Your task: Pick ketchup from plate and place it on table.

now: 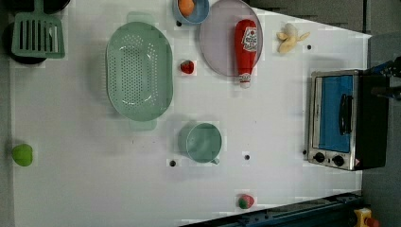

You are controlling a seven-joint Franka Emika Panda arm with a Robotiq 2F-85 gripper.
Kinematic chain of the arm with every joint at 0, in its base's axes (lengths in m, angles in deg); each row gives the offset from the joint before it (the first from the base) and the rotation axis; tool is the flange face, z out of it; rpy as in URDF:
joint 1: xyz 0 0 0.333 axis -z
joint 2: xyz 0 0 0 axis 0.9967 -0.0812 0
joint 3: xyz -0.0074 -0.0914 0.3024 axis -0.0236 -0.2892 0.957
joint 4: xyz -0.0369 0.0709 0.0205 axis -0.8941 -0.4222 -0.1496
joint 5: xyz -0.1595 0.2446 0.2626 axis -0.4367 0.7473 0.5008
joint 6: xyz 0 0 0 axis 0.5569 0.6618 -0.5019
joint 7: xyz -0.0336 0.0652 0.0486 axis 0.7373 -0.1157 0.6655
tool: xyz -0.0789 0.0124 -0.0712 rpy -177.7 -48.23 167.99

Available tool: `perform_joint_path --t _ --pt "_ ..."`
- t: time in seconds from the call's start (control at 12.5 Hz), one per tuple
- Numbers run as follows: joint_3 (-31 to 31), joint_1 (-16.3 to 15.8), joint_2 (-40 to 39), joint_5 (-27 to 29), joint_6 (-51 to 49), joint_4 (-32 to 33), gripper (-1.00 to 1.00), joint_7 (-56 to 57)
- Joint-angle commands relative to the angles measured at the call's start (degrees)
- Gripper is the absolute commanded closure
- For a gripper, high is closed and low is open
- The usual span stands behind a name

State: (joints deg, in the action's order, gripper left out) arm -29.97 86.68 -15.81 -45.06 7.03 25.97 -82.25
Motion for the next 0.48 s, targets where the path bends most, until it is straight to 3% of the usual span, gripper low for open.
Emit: perform_joint_path --t 0.08,0.24,0.48 --pt "2.8 5.5 7.1 1.0 -5.6 5.4 -0.59 -3.5" --pt "3.1 5.3 6.3 1.0 -5.4 5.4 -0.99 -3.5" --pt "4.0 4.7 2.9 1.0 -3.9 5.4 -1.0 -3.4"
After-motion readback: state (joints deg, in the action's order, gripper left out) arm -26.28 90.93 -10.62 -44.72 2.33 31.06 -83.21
